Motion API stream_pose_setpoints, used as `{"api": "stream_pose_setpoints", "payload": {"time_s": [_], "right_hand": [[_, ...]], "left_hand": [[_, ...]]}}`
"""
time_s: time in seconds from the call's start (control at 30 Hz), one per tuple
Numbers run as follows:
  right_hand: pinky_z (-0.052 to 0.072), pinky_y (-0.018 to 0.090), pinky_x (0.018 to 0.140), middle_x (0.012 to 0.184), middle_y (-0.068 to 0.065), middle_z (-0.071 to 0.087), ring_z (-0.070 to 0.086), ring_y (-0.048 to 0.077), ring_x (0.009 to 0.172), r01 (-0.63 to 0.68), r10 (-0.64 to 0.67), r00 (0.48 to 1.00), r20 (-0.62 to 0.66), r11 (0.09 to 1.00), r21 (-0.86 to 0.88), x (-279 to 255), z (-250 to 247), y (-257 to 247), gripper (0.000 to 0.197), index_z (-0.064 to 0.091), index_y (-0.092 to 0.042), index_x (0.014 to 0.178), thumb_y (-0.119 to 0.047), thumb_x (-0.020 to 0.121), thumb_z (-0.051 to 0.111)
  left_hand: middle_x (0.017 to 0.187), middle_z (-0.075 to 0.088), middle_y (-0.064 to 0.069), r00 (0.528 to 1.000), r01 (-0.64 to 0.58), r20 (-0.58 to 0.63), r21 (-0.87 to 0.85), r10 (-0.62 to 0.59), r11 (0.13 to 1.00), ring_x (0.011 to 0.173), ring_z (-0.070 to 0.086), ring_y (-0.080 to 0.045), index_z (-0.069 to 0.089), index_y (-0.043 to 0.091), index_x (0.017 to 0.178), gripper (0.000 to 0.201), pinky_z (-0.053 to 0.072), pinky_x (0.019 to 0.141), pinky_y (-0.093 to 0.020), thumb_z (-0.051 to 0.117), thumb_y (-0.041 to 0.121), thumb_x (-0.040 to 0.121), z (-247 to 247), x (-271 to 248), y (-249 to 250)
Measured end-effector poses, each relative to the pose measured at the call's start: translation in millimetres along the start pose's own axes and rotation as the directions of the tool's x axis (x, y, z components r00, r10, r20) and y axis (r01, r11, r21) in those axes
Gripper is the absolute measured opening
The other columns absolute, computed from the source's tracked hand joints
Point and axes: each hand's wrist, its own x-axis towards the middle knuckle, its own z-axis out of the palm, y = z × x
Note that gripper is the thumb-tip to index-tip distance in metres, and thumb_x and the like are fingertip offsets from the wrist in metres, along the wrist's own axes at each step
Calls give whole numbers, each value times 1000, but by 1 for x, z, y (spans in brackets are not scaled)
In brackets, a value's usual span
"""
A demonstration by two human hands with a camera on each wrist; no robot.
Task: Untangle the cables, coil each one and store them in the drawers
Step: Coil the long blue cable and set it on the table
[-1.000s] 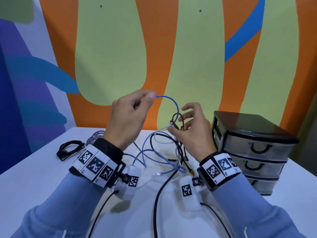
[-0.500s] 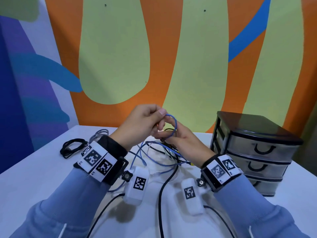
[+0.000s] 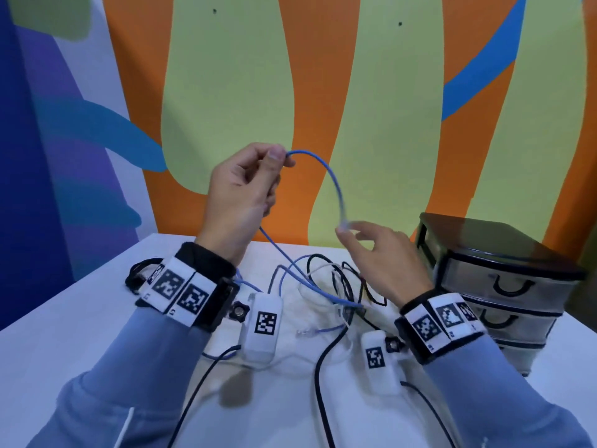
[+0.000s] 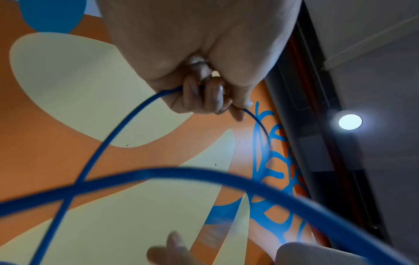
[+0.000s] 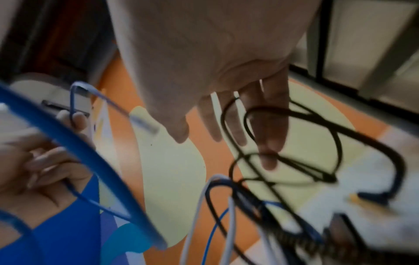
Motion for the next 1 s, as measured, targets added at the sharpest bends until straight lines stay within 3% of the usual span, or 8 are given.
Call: {"api": "stream_pose_setpoints", "payload": {"time_s": [0.17,0.3,0.43,0.53,0.67,0.73,0.87,1.0], "right_hand": [[50,37,74,100,0,76,68,30,92,-42,6,989,-149,971,-237,1,-9,-3,60,75,-28,116,-69,103,33],[44,30,58,62,-4,59,55,18,60,83,25,934,-356,955,284,2,-15,-9,54,77,-18,80,-54,106,48],[45,29,58,84,13,65,56,21,64,-93,-76,988,137,419,903,-4,-22,-31,56,79,-12,96,-57,102,48],[26,24,43,69,8,55,41,17,49,-147,-222,932,287,493,857,-11,-23,-40,59,66,-5,113,-59,98,49],[5,31,49,58,-5,18,10,14,51,-115,-215,928,306,615,780,-13,-21,-40,46,65,-25,64,-52,98,54],[5,29,46,52,-6,19,10,12,46,-136,-184,945,269,528,839,-9,-25,-34,47,54,-21,56,-45,96,59],[7,25,39,49,-9,17,8,10,43,-241,-186,952,243,39,970,-5,-42,-22,47,50,-21,61,-37,105,47],[15,23,35,49,-3,31,21,8,36,-346,-290,889,355,83,935,-8,-45,-24,36,72,-11,92,-28,100,41]], "left_hand": [[58,35,5,998,-55,23,43,54,998,50,29,-14,74,10,90,26,26,49,-23,62,26,106,3,0,6],[55,57,19,979,-54,202,137,25,989,54,48,4,77,-3,92,20,37,59,-8,70,13,100,4,-3,0],[69,71,3,891,-57,447,274,-74,960,70,60,4,81,0,89,13,45,70,-14,82,13,91,10,-11,-5],[67,70,6,869,-90,486,334,-90,938,74,65,2,76,10,82,12,51,73,-27,88,14,84,21,-18,-14],[70,64,3,904,-8,415,255,-102,967,66,51,-18,66,20,90,26,41,64,-34,88,11,80,19,-15,-15],[73,67,-6,918,77,365,218,-155,973,69,52,-20,67,12,96,29,41,63,-31,91,8,80,9,-8,-11],[71,60,-9,936,149,287,208,-205,967,67,49,-23,75,7,93,15,45,64,-29,75,21,97,-6,-2,-15],[71,40,-8,963,141,206,159,-173,977,57,36,-16,79,9,109,23,50,56,-27,63,25,106,0,-6,-20]]}}
